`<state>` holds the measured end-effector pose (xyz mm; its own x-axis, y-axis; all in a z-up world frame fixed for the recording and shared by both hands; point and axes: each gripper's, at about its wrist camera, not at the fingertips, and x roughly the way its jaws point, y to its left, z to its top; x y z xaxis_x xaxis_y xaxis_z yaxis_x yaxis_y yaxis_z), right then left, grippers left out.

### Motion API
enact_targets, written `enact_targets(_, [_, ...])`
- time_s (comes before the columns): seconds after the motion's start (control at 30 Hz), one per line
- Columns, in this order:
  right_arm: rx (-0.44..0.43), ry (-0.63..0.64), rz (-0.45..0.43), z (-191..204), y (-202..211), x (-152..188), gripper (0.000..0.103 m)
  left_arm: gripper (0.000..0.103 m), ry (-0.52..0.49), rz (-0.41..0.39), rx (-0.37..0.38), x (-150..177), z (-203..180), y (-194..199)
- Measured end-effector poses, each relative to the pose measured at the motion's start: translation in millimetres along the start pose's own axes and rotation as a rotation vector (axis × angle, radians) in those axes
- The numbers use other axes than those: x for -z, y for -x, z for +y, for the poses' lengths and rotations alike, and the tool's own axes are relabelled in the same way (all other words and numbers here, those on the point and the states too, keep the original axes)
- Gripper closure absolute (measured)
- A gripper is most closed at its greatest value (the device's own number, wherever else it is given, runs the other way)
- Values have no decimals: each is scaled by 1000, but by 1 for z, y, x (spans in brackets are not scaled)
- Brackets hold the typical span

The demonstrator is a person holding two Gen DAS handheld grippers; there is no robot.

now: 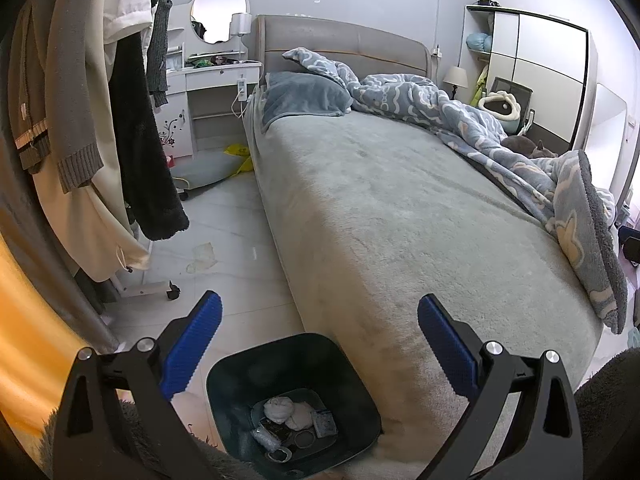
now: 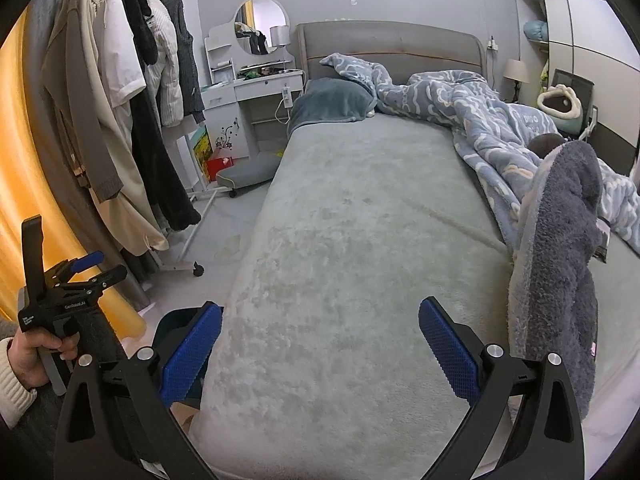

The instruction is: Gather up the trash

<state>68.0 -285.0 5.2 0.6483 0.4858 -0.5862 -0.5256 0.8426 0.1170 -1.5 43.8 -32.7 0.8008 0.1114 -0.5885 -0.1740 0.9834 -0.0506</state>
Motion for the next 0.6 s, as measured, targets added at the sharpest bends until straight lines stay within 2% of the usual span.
enact_targets(0.6, [-8,-21,-7,-1,1,-1,3,3,1,2,3,1,0,0])
